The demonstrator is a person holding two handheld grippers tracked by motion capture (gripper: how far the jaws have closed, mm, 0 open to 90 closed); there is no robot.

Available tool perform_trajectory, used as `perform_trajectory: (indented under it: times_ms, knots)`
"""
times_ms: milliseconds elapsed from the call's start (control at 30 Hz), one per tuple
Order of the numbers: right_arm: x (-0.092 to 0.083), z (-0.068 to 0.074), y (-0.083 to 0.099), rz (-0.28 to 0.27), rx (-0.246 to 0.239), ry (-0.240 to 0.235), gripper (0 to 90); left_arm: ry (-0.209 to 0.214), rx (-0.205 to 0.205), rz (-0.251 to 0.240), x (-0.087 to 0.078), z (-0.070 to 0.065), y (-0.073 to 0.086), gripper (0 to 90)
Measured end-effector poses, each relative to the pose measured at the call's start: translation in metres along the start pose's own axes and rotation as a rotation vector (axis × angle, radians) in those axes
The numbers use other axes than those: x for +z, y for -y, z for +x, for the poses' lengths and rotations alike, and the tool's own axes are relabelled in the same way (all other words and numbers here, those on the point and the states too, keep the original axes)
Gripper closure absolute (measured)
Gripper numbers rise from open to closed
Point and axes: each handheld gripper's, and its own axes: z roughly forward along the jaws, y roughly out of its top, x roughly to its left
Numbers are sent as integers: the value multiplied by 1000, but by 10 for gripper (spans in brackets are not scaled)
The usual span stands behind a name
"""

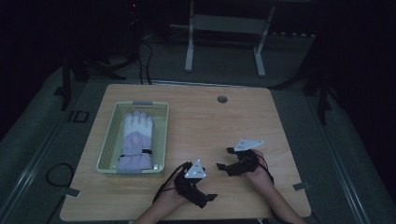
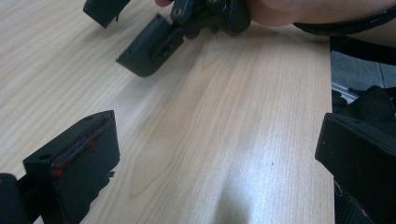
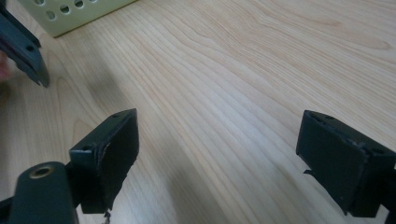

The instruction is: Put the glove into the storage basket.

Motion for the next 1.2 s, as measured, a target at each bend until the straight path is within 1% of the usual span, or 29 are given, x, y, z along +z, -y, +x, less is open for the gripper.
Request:
perform_trajectory:
  times_ms: [33, 100, 167, 233, 300, 400, 500, 567, 633, 700, 767, 833, 900, 933, 967, 1200]
  knots:
    - [-2, -1, 2, 0, -3, 6, 123, 4, -10, 0, 2, 0, 1, 1]
    - [-6, -3, 6, 2, -12, 30, 124, 8, -17, 2, 5, 1, 3, 1]
    - [-10, -4, 9, 1, -19, 48, 124, 8, -16, 8, 7, 1, 4, 1]
    - [-13, -6, 13, -6, -14, 57, 124, 8, -17, 4, 10, 0, 4, 1]
    - [-17, -7, 16, -13, -10, 68, 124, 10, -5, 6, 13, -1, 5, 1]
    - [-23, -8, 20, -32, -3, 84, 123, 11, 0, 19, 18, -3, 6, 1]
    - [-27, -9, 24, -72, -7, 112, 123, 9, 23, 35, 21, -6, 6, 1]
    - [-28, -10, 27, -89, -5, 126, 123, 12, 34, 32, 21, -8, 6, 1]
    - [-27, -12, 28, -77, -2, 123, 123, 16, 29, 33, 21, -8, 6, 1]
    - [-28, -11, 28, -88, -4, 127, 123, 15, 23, 25, 21, -7, 7, 1]
    - [-28, -11, 28, -83, 0, 134, 123, 14, 22, 23, 21, -7, 8, 1]
    - [-27, -11, 28, -81, 0, 132, 123, 13, 21, 26, 21, -6, 9, 1]
    - [-26, -11, 27, -65, -1, 134, 129, 13, 26, 26, 21, -7, 9, 1]
    - [-25, -11, 27, -60, -3, 138, 130, 11, 28, 26, 21, -7, 9, 1]
    - [-25, -10, 27, -60, -10, 152, 132, 11, 29, 25, 21, -8, 9, 1]
    - [-25, -11, 26, -56, -6, 146, 133, 15, 23, 16, 20, -7, 11, 1]
